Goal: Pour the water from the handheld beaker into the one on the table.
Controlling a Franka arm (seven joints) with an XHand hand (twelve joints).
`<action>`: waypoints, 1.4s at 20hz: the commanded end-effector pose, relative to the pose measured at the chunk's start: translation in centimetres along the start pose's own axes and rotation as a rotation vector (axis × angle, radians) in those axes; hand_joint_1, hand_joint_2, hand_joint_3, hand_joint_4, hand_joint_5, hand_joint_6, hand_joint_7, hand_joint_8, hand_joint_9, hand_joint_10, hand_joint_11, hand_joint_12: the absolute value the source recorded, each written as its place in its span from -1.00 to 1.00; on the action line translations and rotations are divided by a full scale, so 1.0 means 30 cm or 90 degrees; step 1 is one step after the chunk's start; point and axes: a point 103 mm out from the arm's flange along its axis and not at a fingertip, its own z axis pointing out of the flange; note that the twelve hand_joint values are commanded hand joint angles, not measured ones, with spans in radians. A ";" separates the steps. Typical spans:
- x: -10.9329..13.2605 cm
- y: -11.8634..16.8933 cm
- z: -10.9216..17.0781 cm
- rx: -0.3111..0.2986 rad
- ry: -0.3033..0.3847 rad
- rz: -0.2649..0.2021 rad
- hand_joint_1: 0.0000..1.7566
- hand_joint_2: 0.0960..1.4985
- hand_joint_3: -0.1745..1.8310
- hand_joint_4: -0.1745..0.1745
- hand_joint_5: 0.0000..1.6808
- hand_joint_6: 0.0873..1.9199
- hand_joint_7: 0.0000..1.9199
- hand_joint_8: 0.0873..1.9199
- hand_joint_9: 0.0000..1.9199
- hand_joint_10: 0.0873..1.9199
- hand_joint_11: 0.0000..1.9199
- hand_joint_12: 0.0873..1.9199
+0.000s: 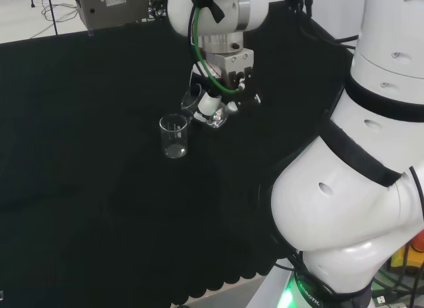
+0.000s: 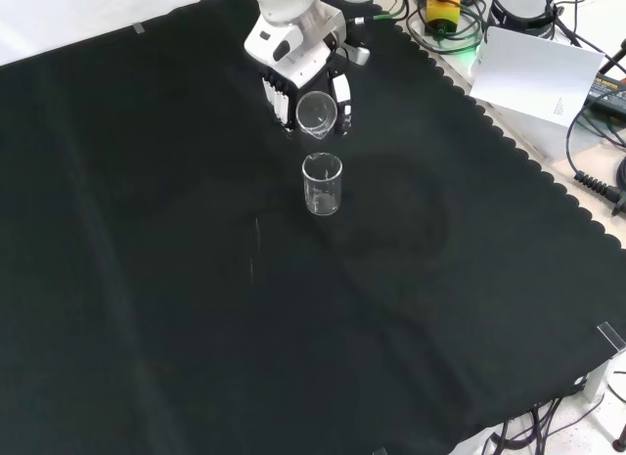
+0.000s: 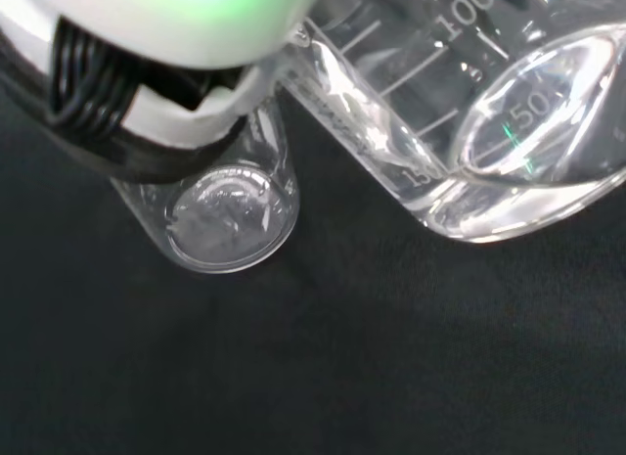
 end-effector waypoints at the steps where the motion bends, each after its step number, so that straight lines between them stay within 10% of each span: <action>1: 0.028 0.013 0.002 0.041 -0.060 -0.003 0.64 -0.29 -0.20 -1.00 0.70 -0.74 0.44 -0.59 0.71 -1.00 0.50 -0.45; 28: 0.082 0.067 -0.031 0.158 -0.218 0.010 0.64 -0.27 -0.22 -1.00 0.70 -0.75 0.44 -0.61 0.71 -1.00 0.50 -0.47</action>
